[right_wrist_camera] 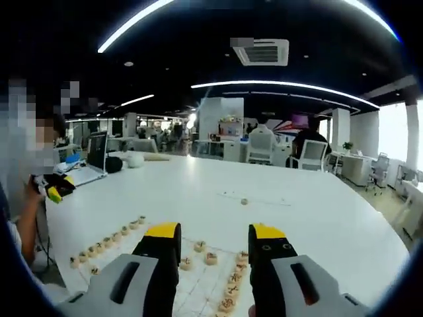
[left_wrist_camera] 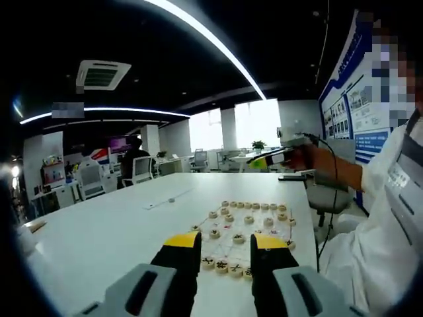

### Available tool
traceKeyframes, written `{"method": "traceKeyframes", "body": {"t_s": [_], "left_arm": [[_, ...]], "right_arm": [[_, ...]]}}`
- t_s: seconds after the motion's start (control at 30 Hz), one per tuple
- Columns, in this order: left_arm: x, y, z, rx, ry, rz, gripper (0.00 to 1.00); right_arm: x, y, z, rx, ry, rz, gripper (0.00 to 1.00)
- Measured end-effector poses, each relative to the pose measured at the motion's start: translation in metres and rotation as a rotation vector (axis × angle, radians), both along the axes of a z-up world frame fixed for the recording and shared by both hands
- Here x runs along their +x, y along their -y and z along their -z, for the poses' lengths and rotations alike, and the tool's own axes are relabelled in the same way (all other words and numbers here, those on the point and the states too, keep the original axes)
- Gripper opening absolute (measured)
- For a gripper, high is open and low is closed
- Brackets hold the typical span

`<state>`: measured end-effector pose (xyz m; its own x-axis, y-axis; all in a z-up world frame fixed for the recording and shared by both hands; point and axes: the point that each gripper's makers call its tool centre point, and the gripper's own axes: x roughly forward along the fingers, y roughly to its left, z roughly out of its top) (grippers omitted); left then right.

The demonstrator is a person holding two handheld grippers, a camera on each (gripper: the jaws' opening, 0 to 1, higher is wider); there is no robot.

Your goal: Pick up the chess pieces one by one and place each piece onto its starting position on the chessboard, setting the pieces on their correct points until all the chess pieces are arranged in the starting layout

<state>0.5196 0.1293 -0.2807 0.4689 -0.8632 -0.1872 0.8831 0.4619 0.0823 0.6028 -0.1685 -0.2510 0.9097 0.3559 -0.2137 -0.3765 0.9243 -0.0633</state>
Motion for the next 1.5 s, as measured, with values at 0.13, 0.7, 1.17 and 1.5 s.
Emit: {"method": "traceKeyframes", "body": {"t_s": [0.13, 0.7, 1.17, 1.5], "left_arm": [[0.001, -0.003, 0.000, -0.002, -0.002, -0.005, 0.32], [0.007, -0.008, 0.002, -0.011, -0.011, -0.016, 0.32], [0.006, -0.012, -0.003, -0.021, 0.003, -0.018, 0.32], [0.008, -0.014, -0.003, -0.023, 0.007, -0.020, 0.32]], "right_arm": [[0.037, -0.014, 0.009, -0.063, -0.022, -0.025, 0.41], [0.223, -0.012, 0.093, -0.119, -0.164, 0.107, 0.37], [0.319, 0.007, 0.137, -0.070, -0.167, 0.278, 0.35], [0.319, -0.002, 0.144, -0.132, -0.181, 0.281, 0.19]]}}
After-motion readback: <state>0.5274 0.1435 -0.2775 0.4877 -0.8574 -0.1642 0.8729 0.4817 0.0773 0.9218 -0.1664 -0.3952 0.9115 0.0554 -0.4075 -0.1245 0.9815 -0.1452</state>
